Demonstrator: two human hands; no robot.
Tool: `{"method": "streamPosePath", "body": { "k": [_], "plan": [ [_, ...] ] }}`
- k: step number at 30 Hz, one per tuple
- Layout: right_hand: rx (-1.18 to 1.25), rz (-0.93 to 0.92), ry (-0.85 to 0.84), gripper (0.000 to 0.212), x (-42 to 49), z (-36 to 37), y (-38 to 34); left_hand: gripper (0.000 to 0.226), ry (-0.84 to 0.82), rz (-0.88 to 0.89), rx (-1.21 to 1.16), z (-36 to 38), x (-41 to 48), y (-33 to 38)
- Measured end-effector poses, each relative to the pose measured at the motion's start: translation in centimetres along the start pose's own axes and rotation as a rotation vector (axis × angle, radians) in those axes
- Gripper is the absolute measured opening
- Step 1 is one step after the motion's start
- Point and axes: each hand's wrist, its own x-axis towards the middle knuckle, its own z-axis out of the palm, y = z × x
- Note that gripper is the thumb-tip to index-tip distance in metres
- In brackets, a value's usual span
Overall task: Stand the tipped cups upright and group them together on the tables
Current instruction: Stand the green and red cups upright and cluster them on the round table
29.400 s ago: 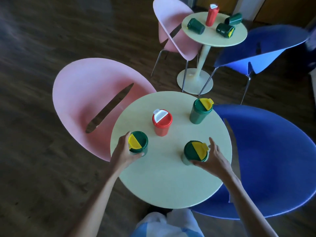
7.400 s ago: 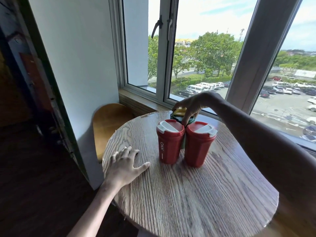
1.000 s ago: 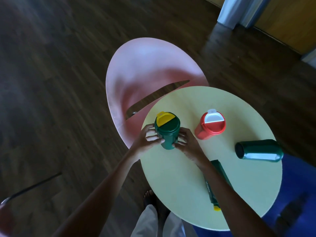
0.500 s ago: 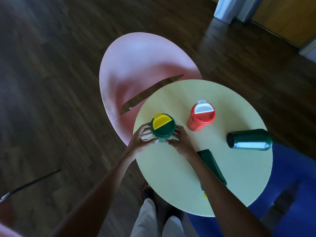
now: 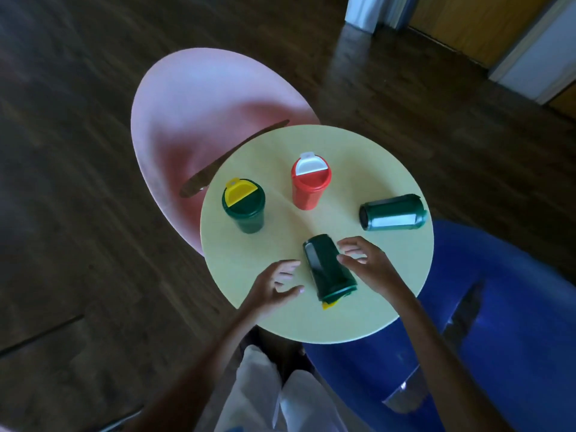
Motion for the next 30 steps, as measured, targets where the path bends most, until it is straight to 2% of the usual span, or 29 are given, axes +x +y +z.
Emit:
{"method": "streamPosePath", "body": {
  "k": [4,7,12,19,26,30],
  "plan": [
    [0.046,0.122,-0.075,0.027,-2.0,-1.5,3.6,0.073,-0.105,0.039,0.027,4.0,0.0,0.2],
    [0.184,0.165,-0.145,0.032,-2.9,-1.1,4.9,0.081,-0.085,0.081,0.049,5.4,-0.3,-0.3],
    [0.334,0.176,-0.092,0.029,-3.5,0.0,5.7,0.072,-0.006,0.095,-0.052,6.2,-0.5,-0.1],
    [0.289,0.073,-0.027,0.032,-3.5,-1.8,2.4,0.044,0.016,0.016,-0.156,3.9,0.5,4.4],
    [0.262,0.024,0.006,0.034,-2.7,-3.7,-0.8,0.038,0.119,0.054,-0.159,2.4,2.6,7.9],
    [0.328,0.049,0.041,0.024,-2.3,-3.3,-0.8,0.044,0.114,0.045,-0.160,2.2,2.7,8.1]
  ]
}}
